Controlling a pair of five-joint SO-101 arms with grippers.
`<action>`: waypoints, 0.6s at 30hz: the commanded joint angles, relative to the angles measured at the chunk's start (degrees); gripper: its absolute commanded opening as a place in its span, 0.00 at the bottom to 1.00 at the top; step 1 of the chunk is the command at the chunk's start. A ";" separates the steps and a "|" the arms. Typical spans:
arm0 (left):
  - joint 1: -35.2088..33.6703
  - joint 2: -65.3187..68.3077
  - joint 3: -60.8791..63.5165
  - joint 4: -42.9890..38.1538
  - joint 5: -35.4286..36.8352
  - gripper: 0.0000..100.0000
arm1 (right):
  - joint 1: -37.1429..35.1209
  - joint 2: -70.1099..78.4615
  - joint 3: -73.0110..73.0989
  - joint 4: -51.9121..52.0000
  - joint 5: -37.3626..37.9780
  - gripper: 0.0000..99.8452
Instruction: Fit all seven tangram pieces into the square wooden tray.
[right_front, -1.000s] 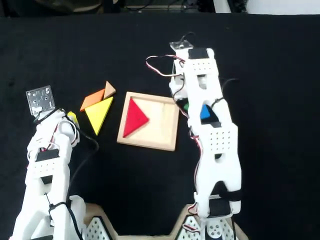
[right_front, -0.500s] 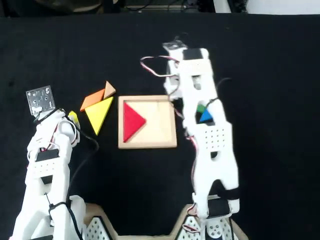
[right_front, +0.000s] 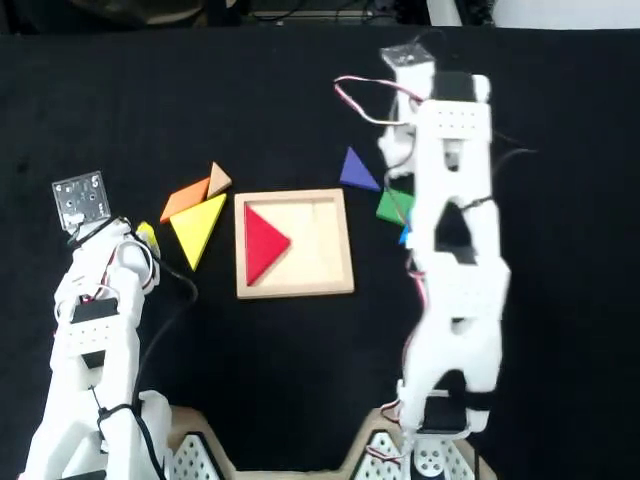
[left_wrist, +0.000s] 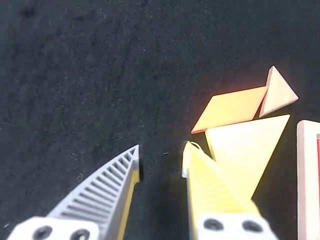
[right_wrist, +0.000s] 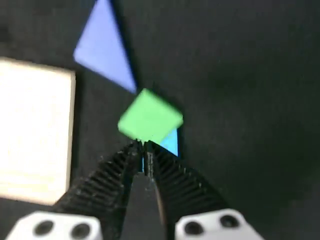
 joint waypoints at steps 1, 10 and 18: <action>0.13 -0.09 -0.40 -1.32 0.62 0.15 | 1.32 -16.04 13.93 -1.05 8.00 0.01; 0.13 -0.09 -0.22 -1.32 0.62 0.15 | 7.12 -27.56 53.05 -26.64 34.37 0.01; 0.04 -0.09 -0.22 -1.32 0.62 0.15 | 11.60 -26.77 61.32 -41.23 40.62 0.01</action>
